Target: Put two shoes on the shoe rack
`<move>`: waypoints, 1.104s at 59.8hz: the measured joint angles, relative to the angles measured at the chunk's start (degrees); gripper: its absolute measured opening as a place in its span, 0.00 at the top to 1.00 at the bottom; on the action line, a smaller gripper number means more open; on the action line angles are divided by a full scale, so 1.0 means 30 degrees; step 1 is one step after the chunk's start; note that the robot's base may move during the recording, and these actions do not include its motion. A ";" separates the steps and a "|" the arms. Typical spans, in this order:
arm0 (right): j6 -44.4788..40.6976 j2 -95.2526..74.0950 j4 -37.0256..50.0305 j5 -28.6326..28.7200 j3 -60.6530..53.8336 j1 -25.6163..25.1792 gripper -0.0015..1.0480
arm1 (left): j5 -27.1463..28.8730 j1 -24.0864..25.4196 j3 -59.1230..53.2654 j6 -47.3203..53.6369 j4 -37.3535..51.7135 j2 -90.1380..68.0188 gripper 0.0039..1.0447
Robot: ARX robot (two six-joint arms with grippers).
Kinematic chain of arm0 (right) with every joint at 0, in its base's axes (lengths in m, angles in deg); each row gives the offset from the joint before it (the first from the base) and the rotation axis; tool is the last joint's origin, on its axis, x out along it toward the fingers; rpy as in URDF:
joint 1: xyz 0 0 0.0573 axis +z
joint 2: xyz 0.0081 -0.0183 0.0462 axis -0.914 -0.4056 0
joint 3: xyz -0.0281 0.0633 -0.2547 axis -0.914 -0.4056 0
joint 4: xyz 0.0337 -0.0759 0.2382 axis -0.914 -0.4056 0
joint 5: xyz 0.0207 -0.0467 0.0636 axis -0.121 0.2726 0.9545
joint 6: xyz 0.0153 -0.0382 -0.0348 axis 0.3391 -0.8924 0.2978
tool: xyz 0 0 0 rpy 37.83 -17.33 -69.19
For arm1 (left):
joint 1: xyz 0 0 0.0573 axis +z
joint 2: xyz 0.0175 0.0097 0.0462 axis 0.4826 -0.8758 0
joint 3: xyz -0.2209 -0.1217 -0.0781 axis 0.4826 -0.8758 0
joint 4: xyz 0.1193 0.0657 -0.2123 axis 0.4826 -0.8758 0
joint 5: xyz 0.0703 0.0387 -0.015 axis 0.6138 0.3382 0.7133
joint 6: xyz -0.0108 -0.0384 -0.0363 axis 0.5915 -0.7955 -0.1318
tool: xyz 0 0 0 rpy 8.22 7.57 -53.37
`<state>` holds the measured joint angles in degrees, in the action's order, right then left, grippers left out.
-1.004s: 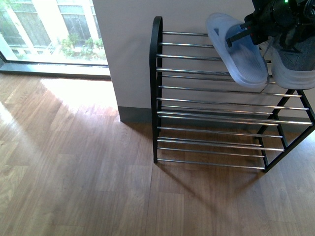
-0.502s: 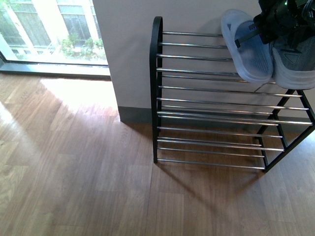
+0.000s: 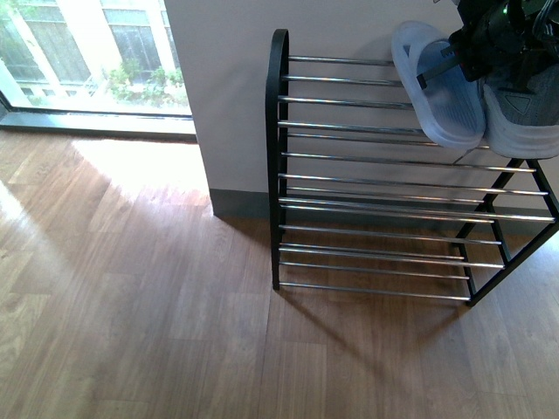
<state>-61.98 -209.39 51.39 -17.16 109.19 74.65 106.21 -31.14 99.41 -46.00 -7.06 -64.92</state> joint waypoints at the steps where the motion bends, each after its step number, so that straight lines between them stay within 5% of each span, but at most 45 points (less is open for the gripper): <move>1: 0.0000 0.0000 0.0000 0.0000 0.0000 0.0000 0.99 | 0.0000 0.0000 0.0000 0.0000 0.0000 0.0000 0.98; 37: -0.0109 -0.0517 0.1064 0.1078 0.0291 -0.0051 0.98 | 0.0000 0.0000 0.0000 0.0000 0.0000 0.0000 0.98; 66: 0.1202 0.3060 0.1290 0.3133 -0.2820 -0.0299 0.29 | 0.0000 0.0000 0.0000 0.0000 0.0000 0.0000 0.98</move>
<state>-58.37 -200.21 55.26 -7.76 100.73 73.75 106.21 -31.14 99.41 -46.00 -7.06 -64.92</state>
